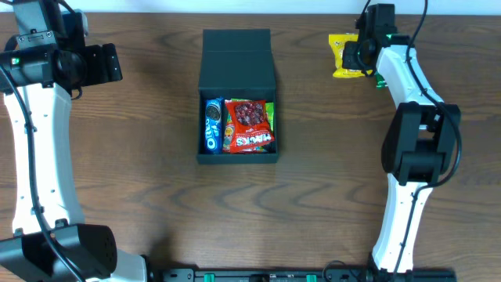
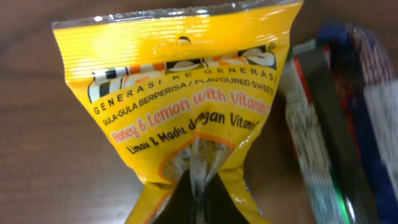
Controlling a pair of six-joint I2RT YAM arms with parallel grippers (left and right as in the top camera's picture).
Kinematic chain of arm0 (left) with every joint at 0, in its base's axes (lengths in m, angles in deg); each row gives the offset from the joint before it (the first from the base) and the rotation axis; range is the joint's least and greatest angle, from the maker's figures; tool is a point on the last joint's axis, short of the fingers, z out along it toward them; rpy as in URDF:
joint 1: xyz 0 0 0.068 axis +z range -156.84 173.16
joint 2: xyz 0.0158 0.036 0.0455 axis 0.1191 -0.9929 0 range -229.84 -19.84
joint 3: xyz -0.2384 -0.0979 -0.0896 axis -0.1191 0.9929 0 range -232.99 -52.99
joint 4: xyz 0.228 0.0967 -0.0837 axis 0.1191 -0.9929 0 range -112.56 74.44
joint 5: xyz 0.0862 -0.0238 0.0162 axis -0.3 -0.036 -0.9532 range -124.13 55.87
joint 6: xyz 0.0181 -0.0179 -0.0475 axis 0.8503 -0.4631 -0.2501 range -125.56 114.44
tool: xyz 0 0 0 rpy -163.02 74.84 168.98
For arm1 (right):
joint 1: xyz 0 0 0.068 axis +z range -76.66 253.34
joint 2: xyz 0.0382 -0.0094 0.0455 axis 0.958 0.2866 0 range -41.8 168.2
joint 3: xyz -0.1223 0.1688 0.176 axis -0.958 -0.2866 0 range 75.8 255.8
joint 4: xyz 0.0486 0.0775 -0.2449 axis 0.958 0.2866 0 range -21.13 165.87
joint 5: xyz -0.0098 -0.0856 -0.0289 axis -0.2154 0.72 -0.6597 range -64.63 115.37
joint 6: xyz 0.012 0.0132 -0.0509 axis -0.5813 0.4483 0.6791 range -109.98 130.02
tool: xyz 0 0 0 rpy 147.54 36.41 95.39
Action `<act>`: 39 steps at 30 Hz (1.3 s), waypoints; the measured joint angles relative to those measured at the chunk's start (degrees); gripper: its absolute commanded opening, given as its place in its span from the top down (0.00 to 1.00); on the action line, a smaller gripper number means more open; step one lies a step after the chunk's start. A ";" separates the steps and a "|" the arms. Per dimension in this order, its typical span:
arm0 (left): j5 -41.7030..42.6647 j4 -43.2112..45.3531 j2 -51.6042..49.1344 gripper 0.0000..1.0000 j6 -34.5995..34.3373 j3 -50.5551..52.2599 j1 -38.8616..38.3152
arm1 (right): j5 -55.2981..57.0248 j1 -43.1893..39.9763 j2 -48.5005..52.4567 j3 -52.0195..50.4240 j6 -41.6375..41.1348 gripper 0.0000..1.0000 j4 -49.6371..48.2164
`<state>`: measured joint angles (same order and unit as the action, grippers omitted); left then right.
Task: Pack container
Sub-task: 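Grasp the yellow Hacks bag with the right gripper and lift, then carry the yellow bag over the box and lower it in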
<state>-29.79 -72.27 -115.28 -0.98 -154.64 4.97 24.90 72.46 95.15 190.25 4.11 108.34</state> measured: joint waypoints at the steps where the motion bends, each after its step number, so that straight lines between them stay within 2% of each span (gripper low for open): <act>1: 0.00 0.00 0.00 0.05 0.07 0.00 0.00 | 0.00 0.07 0.22 1.11 -0.44 0.99 1.92; 9: 0.00 0.20 0.00 0.05 0.39 0.00 -0.02 | 0.07 2.40 4.02 19.67 -4.33 0.99 23.21; 13: 0.00 0.48 0.00 0.05 0.39 0.00 -0.02 | 0.13 7.89 3.87 35.32 -9.20 0.99 36.96; 15: 0.00 0.68 0.00 0.05 0.42 0.00 -0.02 | 0.09 10.84 3.82 39.43 -11.21 0.99 41.72; 21: 0.00 1.55 0.00 0.05 0.42 0.00 0.00 | -0.57 20.33 3.80 46.40 -13.11 0.99 52.28; 24: 0.00 1.62 0.00 0.05 0.42 0.00 0.00 | -0.59 21.86 3.65 48.22 -12.59 0.99 57.00; 28: 0.00 1.57 0.00 0.05 0.42 0.00 0.00 | -0.87 21.75 1.57 46.62 -10.51 0.98 57.64; 32: 0.00 1.42 0.00 0.05 0.42 0.00 0.00 | -0.76 21.09 -5.88 39.34 -9.79 0.99 57.57; 35: 0.02 1.53 0.00 0.05 0.42 0.00 -0.02 | 1.77 21.03 -15.13 29.73 -9.94 0.98 55.76; 39: 0.00 1.60 0.00 0.05 1.27 0.00 0.00 | 5.40 22.18 -25.70 11.72 -9.97 0.99 49.46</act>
<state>-29.79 -70.68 -115.28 0.29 -154.64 4.97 30.30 94.64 69.44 201.97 -5.86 157.80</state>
